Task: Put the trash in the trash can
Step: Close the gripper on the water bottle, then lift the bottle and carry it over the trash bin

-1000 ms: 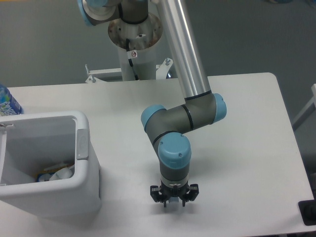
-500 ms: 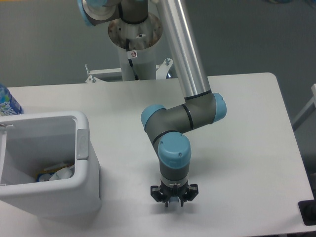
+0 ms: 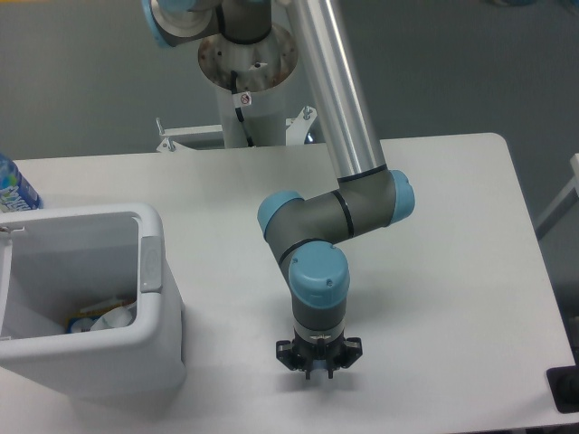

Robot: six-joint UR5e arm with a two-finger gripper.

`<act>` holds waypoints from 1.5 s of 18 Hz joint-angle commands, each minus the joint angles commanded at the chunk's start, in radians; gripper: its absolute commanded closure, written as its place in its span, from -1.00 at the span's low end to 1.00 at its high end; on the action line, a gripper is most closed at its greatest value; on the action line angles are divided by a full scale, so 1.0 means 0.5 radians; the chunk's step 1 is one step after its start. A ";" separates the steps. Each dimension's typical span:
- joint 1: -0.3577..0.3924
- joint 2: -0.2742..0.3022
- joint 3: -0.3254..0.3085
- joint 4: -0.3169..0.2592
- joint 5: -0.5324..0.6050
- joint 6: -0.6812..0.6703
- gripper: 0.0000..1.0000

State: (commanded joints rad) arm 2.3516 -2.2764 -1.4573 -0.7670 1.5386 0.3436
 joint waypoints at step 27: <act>0.080 0.187 0.417 0.000 -0.178 -0.288 0.34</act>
State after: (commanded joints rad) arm 2.3915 -2.1829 -1.2488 -0.7670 1.4497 0.1996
